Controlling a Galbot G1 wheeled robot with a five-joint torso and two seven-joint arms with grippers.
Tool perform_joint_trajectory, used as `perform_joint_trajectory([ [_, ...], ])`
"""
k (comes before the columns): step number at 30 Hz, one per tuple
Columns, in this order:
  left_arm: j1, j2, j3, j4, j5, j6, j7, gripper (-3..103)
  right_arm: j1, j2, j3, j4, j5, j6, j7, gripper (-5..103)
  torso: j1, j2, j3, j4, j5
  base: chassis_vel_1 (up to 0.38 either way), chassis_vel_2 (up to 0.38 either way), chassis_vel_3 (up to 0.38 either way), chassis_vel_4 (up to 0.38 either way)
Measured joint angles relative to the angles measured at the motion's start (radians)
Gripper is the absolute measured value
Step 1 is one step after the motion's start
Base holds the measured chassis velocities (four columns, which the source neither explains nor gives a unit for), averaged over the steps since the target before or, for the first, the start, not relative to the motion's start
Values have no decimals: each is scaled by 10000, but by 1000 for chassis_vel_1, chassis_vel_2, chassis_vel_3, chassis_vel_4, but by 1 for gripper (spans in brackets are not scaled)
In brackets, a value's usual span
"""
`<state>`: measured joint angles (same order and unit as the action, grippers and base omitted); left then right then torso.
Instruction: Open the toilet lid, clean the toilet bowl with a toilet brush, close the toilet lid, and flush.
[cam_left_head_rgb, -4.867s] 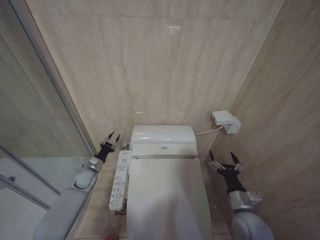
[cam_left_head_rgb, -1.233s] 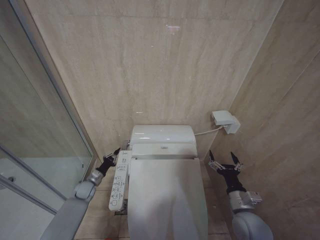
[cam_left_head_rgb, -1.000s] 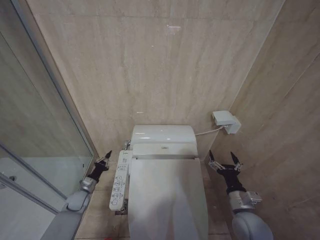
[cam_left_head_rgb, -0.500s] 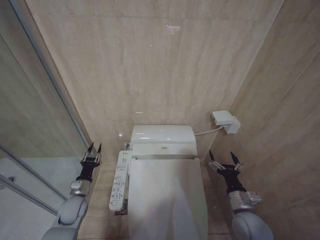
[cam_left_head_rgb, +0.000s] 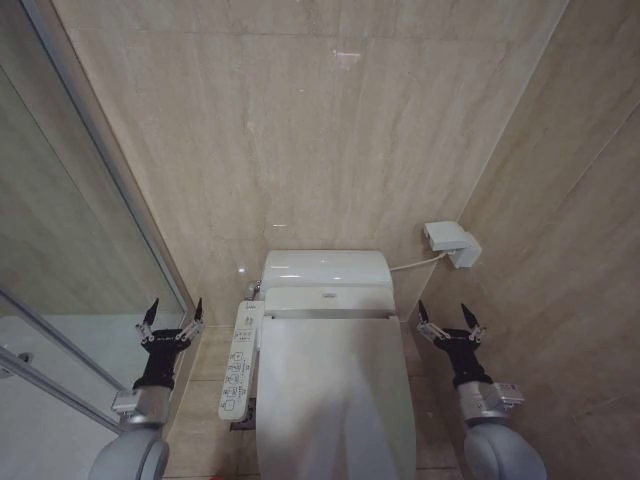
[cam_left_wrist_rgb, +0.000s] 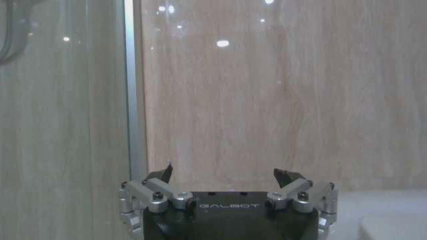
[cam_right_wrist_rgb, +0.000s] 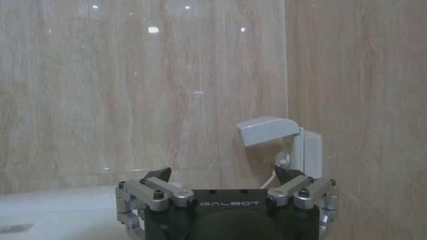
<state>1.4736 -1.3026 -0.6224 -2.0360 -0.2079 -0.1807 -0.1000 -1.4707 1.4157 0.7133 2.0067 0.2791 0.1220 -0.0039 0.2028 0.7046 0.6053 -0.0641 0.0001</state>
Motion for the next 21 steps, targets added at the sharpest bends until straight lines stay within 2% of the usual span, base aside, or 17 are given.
perform_joint_trajectory([
  [1,169,-49,5,-173,-89,14,-1,82,0,0,0,0,0,0,0,100,0,0,0,0,1,0,0,0,0],
  [2,308,-83,6,-325,-181,27,16,100,0,0,0,0,1,0,0,100,0,0,0,2,-1,0,0,0,0],
  [12,879,43,106,-699,-323,-162,187,100,0,0,0,0,0,0,0,100,0,0,0,0,0,0,0,0,0],
  [21,1123,-42,456,-779,60,-355,56,100,0,0,0,0,0,0,0,100,0,0,1,0,0,0,0,0,0],
])
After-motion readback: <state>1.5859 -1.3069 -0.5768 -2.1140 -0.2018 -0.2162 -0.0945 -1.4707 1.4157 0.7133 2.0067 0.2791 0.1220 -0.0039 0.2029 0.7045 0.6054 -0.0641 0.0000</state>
